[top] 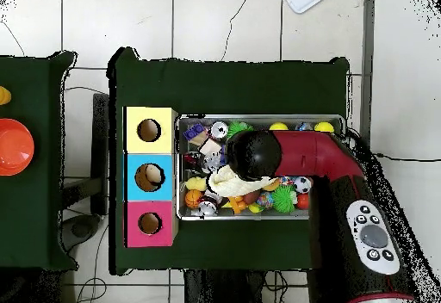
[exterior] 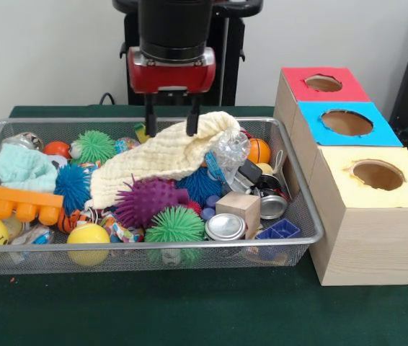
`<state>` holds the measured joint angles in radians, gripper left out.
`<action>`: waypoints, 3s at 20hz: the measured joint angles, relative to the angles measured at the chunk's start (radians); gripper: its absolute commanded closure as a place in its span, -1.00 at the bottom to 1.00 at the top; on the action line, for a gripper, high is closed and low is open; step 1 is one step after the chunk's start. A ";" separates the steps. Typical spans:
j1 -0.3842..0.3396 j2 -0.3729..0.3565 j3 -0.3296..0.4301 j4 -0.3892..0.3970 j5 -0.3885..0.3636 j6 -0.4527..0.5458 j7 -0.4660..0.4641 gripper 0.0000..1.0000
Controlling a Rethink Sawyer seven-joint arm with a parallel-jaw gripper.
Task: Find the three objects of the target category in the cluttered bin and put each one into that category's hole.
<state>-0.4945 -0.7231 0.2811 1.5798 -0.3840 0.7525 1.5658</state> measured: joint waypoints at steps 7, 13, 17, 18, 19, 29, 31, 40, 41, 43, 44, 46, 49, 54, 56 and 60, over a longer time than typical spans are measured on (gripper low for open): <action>-0.021 0.051 0.002 -0.085 -0.034 0.000 0.000 -1.00; -0.032 0.103 0.003 -0.126 -0.077 -0.015 0.000 -1.00; -0.043 0.142 0.004 -0.139 -0.115 -0.054 0.000 -1.00; -0.044 0.147 0.004 -0.140 -0.120 -0.059 0.000 -1.00; -0.046 0.151 0.004 -0.140 -0.125 -0.063 0.000 -1.00; -0.050 0.204 0.005 -0.141 -0.187 -0.117 0.000 -1.00; -0.051 0.209 0.005 -0.141 -0.193 -0.126 0.000 -1.00; -0.061 0.244 0.005 -0.143 -0.228 -0.206 0.000 -1.00; -0.063 0.251 0.005 -0.144 -0.234 -0.222 0.000 -1.00; -0.069 0.262 0.005 -0.148 -0.245 -0.245 0.000 -1.00; -0.073 0.271 0.005 -0.151 -0.252 -0.260 0.000 -1.00; -0.077 0.279 0.005 -0.155 -0.260 -0.274 0.000 -1.00; -0.077 0.281 0.005 -0.158 -0.262 -0.276 0.000 -1.00; -0.076 0.282 0.005 -0.160 -0.262 -0.276 0.000 -1.00; -0.076 0.282 0.005 -0.160 -0.262 -0.276 0.000 -1.00; -0.076 0.282 0.005 -0.160 -0.262 -0.276 0.000 -1.00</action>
<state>-0.5707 -0.4407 0.2857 1.4200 -0.6460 0.4767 1.5658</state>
